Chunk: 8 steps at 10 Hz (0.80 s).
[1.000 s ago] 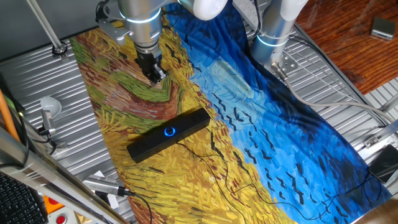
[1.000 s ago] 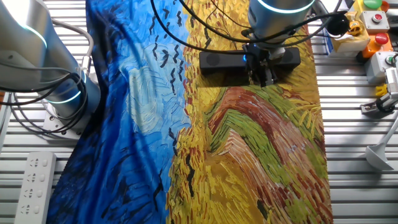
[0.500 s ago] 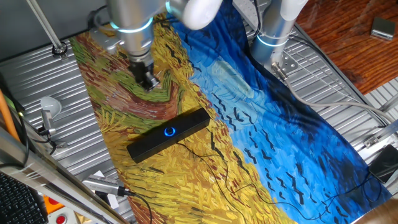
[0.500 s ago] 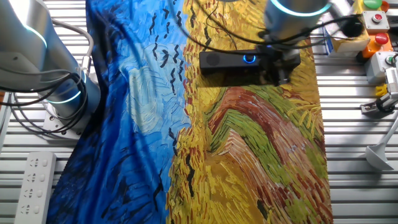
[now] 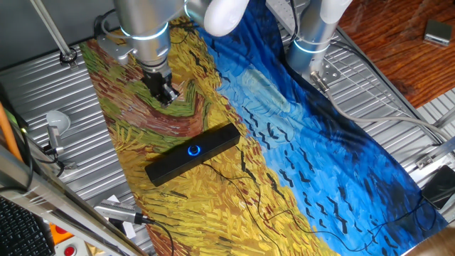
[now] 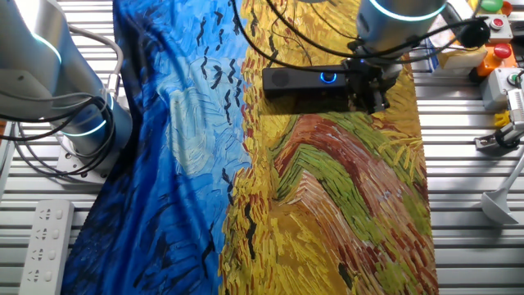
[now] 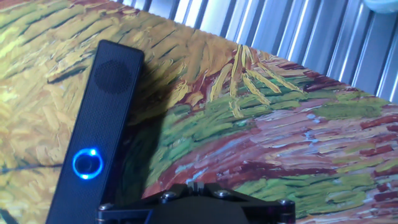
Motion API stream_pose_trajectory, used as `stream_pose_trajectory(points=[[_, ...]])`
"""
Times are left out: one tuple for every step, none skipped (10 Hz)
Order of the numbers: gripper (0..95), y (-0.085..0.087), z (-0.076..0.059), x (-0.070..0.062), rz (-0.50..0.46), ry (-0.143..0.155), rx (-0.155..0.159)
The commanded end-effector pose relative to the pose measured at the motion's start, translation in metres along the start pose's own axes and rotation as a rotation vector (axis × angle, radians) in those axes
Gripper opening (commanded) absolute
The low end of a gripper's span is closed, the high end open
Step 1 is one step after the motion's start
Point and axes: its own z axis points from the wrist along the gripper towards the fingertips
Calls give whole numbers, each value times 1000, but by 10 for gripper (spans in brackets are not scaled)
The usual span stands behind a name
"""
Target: Turn the knob to increase the volume of the speaker
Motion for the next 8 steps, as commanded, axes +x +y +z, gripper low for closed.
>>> stream_pose_trajectory(points=[[0,0,1,-2,-15,11,-18],[0,0,1,-2,-15,10,-22],[0,14,4,-8,9,10,-23],[0,33,9,-13,51,9,-20],[0,48,14,-16,79,9,-16],[0,59,19,-19,100,8,-21],[0,73,23,-24,131,6,-25],[0,79,24,-26,143,6,-24]])
